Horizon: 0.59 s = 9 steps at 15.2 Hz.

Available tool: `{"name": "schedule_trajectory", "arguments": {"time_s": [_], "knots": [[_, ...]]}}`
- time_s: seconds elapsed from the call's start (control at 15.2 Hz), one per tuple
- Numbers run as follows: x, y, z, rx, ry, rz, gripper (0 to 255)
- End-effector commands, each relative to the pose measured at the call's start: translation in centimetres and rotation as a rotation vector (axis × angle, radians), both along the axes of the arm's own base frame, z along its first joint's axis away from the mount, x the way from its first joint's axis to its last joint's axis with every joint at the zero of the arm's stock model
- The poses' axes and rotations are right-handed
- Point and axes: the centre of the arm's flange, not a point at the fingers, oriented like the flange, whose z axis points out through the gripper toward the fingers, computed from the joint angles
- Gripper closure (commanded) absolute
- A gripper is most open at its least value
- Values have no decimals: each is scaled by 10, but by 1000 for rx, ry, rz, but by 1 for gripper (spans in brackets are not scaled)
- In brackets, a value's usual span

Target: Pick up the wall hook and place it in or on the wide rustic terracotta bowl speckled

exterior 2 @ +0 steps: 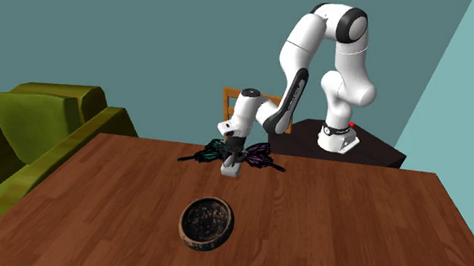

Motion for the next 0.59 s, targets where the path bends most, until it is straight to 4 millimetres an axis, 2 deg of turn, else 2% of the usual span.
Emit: {"name": "schedule_trajectory", "arguments": {"time_s": [0.0,0.33,0.53], "knots": [[0,1,-1,0,3,2,255],[-1,1,-1,0,3,2,255],[-1,1,15,0,3,2,255]]}}
